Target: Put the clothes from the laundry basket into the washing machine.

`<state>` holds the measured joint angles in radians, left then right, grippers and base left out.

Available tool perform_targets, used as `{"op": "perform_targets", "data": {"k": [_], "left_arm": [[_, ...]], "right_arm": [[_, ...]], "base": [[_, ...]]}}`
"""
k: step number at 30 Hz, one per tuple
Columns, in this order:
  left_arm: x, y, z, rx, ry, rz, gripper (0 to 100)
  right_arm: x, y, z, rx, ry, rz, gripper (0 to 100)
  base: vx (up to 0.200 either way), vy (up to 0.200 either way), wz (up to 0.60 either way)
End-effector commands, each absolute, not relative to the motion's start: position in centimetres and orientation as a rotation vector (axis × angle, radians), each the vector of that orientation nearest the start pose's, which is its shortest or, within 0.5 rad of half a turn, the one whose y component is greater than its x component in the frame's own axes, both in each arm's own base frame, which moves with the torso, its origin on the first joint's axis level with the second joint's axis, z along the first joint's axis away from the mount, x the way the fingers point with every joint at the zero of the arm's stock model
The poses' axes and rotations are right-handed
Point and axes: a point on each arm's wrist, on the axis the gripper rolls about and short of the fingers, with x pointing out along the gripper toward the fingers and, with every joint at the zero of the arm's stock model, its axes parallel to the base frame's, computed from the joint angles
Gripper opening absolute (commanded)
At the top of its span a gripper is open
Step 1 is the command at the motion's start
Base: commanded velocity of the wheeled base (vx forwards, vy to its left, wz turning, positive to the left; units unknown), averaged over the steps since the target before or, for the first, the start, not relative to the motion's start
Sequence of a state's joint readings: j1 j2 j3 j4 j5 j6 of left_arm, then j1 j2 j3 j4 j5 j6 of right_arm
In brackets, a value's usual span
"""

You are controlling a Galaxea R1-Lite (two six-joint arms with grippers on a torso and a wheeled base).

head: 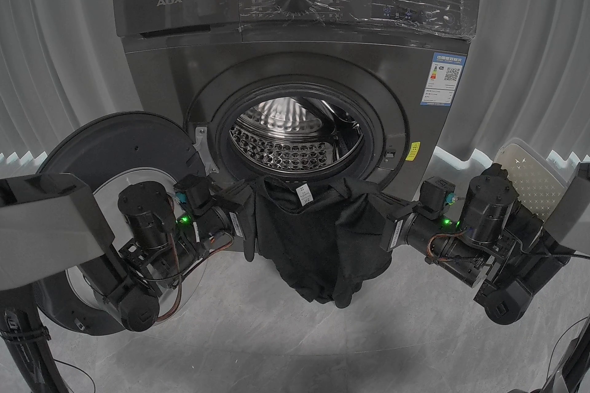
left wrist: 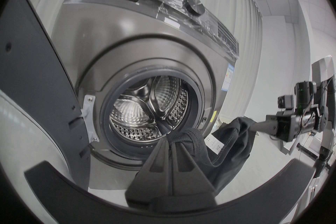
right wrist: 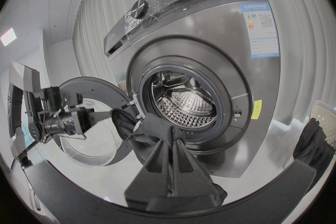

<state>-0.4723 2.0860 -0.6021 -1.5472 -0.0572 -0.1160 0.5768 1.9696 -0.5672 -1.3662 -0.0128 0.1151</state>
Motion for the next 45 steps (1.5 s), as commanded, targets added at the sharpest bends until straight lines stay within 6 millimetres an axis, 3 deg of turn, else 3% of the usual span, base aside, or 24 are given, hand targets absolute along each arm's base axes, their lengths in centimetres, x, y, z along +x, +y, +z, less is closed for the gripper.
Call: {"op": "perform_targets", "data": {"k": [1, 13, 28, 36, 45], "left_arm": [[29.7, -15.2, 11.8, -0.138, -0.082, -0.529, 0], [29.1, -15.0, 13.1, -0.148, -0.121, -0.529, 0], [29.0, -14.9, 13.1, -0.147, -0.120, -0.517, 0], [29.0, -15.1, 13.3, -0.149, -0.129, -0.522, 0], [27.6, -16.4, 15.6, -0.173, -0.199, -0.580, 0]], "right_arm": [[27.5, 17.6, 10.2, 0.092, 0.099, 0.552, 0], [28.1, 16.6, 9.9, 0.090, 0.109, 0.519, 0], [28.4, 16.4, 9.7, 0.087, 0.114, 0.508, 0], [28.2, 16.7, 9.7, 0.088, 0.112, 0.517, 0], [27.5, 18.4, 9.4, 0.086, 0.120, 0.569, 0]], "base": [[0.000, 0.000, 0.00], [0.000, 0.000, 0.00], [0.000, 0.000, 0.00], [0.000, 0.000, 0.00], [0.000, 0.000, 0.00]]}}
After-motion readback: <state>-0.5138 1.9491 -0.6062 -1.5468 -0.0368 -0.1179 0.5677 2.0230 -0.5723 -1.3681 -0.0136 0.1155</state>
